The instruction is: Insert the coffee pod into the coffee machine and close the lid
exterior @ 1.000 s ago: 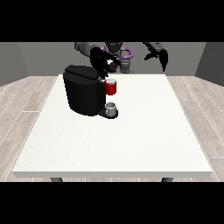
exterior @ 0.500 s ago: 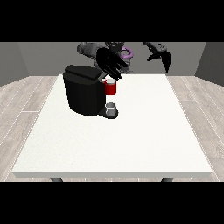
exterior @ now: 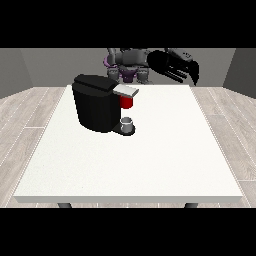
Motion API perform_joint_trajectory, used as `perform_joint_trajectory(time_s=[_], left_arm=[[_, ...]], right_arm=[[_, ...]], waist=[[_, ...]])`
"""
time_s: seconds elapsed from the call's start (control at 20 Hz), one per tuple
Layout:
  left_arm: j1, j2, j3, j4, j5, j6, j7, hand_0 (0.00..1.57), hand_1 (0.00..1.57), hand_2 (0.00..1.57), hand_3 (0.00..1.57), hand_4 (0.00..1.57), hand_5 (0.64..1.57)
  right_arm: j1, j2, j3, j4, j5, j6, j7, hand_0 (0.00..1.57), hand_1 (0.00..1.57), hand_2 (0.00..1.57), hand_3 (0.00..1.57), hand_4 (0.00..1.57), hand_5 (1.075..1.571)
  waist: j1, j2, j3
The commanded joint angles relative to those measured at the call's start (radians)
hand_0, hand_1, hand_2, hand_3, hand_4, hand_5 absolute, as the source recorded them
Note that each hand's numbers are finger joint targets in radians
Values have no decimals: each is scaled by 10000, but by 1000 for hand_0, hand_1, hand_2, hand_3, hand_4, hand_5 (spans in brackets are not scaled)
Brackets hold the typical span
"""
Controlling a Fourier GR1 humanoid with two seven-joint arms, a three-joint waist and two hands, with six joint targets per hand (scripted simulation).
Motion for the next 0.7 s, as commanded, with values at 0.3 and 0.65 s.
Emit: perform_joint_trajectory(time_s=[0.3,0.65], left_arm=[[19,24,-180,-564,50,-118,346,0,0,0,0,329,1571],[903,230,242,-497,344,-142,508,0,0,0,0,266,1571]], right_arm=[[-1055,707,-15,1367,-113,-239,-1544,0,0,0,0,0,1571],[-97,2065,718,1251,-229,-122,-2833,0,0,0,0,172,1571]], waist=[[18,64,-83],[-911,-975,-82]])
